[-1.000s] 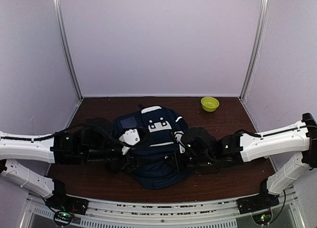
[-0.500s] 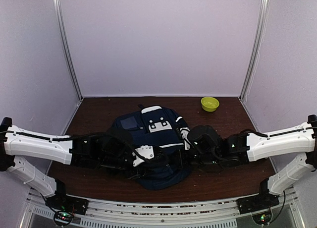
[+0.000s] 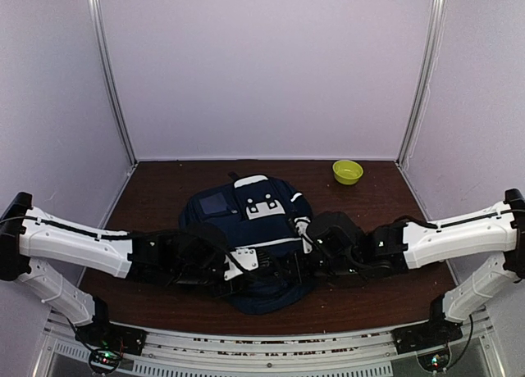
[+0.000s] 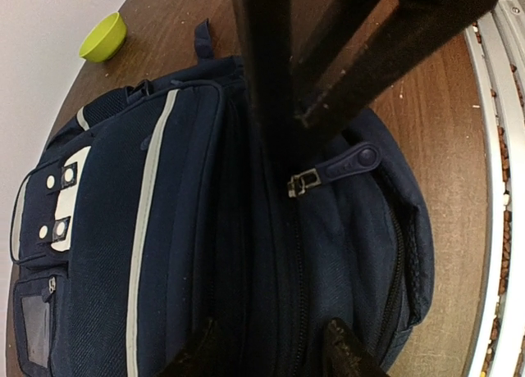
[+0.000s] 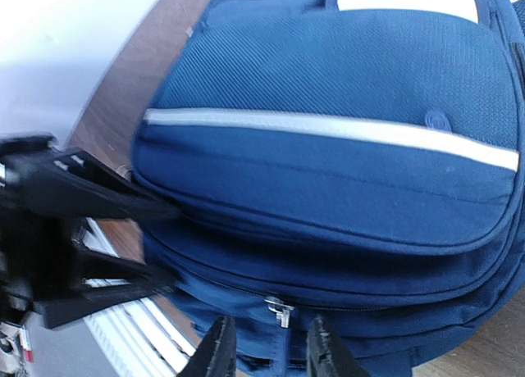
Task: Pack the student bag
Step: Pick up the second largest pocket of the bag from the student bag, then zip the student bag into the second largest pocket of the bag, then reset both arms
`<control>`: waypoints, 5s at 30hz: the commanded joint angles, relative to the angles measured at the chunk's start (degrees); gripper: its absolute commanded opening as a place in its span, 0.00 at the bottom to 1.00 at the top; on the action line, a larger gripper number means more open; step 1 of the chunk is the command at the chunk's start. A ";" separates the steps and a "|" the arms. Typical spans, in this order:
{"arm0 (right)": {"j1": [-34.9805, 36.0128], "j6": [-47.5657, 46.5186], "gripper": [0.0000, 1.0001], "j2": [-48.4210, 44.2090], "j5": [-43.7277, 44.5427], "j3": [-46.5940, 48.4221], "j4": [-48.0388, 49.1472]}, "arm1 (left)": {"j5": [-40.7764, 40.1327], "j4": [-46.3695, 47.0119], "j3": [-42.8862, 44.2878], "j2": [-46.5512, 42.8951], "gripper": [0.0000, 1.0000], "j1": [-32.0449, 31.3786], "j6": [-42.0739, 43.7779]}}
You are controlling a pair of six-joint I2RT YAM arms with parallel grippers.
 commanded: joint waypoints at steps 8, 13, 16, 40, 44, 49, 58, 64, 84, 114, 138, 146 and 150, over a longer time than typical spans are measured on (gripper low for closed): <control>-0.20 2.61 0.37 6.37 -2.43 -0.77 0.99 | -6.64 4.28 0.42 1.51 0.22 -0.05 2.76; -0.01 3.22 0.33 8.04 -4.50 -0.98 2.54 | -7.23 4.83 0.04 0.50 0.21 -0.05 2.70; 0.10 3.30 0.22 8.91 -5.19 -0.94 3.30 | -7.59 4.85 -0.08 0.53 0.21 -0.04 2.29; 0.26 -3.51 0.00 -0.01 -7.98 9.19 -1.47 | -1.78 3.82 -1.97 -4.97 0.72 -0.14 -0.69; 0.25 -3.52 0.00 -0.54 -9.58 10.43 -0.30 | -5.53 6.44 -3.64 -5.24 0.66 -0.14 -1.51; 0.27 -3.56 0.00 -0.27 -11.04 11.36 -0.92 | -9.71 9.50 -3.97 -5.85 0.47 -0.19 -2.04; -0.03 -4.72 0.00 -1.92 -7.94 10.69 -4.44 | -11.28 8.37 -3.62 -7.24 0.00 -0.21 -0.49; -3.80 -5.29 0.00 -3.69 -6.62 5.37 -5.65 | -13.49 6.61 -6.99 -15.01 0.00 -0.21 -1.48; -23.46 -15.49 0.00 6.89 -13.98 3.88 -2.77 | -8.56 -4.73 -6.13 -42.35 0.00 -0.22 -3.73; -27.33 -27.04 0.80 7.91 -6.77 33.75 -19.56 | -6.67 -7.07 -0.20 -37.39 0.88 -0.14 -6.19; -27.35 -29.94 0.91 -22.62 20.56 -2.40 5.44 | -29.97 -22.42 11.80 -13.10 0.98 22.77 -22.33; -27.40 -28.72 1.00 -27.40 33.40 -14.28 13.42 | -49.36 -10.40 3.77 -14.70 0.98 36.52 -25.10; -27.40 -27.74 1.00 -29.51 33.88 -20.82 19.95 | -49.18 7.83 -3.33 -15.06 0.98 41.62 -15.23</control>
